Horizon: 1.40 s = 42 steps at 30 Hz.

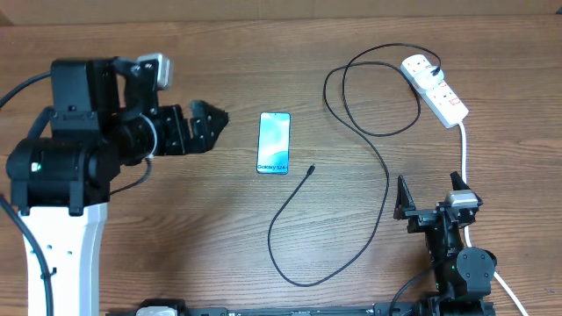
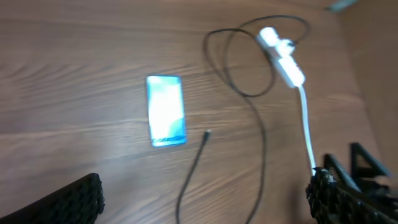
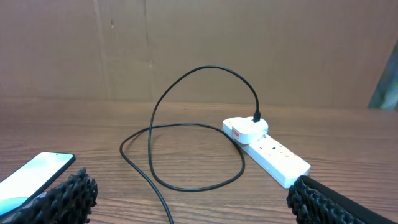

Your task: Plug charger to phone and switch on socket

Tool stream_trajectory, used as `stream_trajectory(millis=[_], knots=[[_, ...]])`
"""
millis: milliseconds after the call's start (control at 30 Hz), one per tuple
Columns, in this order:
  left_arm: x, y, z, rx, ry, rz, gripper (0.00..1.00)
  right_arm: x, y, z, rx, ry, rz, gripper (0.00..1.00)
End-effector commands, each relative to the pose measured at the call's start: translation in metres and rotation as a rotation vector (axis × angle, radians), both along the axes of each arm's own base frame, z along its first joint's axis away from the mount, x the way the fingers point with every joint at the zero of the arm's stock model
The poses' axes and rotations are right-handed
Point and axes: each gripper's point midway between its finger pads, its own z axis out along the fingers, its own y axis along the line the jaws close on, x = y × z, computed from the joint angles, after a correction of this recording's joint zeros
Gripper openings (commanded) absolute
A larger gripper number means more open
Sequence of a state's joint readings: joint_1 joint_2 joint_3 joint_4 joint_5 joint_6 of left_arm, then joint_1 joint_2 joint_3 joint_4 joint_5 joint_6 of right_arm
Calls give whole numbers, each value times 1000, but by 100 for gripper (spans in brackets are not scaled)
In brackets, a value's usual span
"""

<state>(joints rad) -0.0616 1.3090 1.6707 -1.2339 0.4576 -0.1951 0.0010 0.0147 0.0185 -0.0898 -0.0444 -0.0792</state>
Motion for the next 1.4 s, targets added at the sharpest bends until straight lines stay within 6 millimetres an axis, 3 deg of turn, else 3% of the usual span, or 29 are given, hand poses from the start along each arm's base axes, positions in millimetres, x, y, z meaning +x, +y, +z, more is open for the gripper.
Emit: stream_trajectory(millis=[0,200,467,633,867,1100,1367], knots=[[-4,-22,11,-22,-10,-34,100,0,0,-1,-4,-8,-2,100],[-4,-18,-12,220,87,124,100,0,0,-1,-4,-8,-2,100],[8,-25,-24,434,209,124,100,0,0,-1,-4,-8,-2,100],[18,-58,-34,344,235,43,100,0,0,-1,-4,-8,-2,100],[14,-97,-37,182,288,-84,100,0,0,-1,-4,-8,-2,100],[16,-103,-38,184,280,-87,100,0,0,-1,-4,-8,-2,100],[16,-88,-77,414,365,0,100,0,0,-1,-4,-8,-2,100]])
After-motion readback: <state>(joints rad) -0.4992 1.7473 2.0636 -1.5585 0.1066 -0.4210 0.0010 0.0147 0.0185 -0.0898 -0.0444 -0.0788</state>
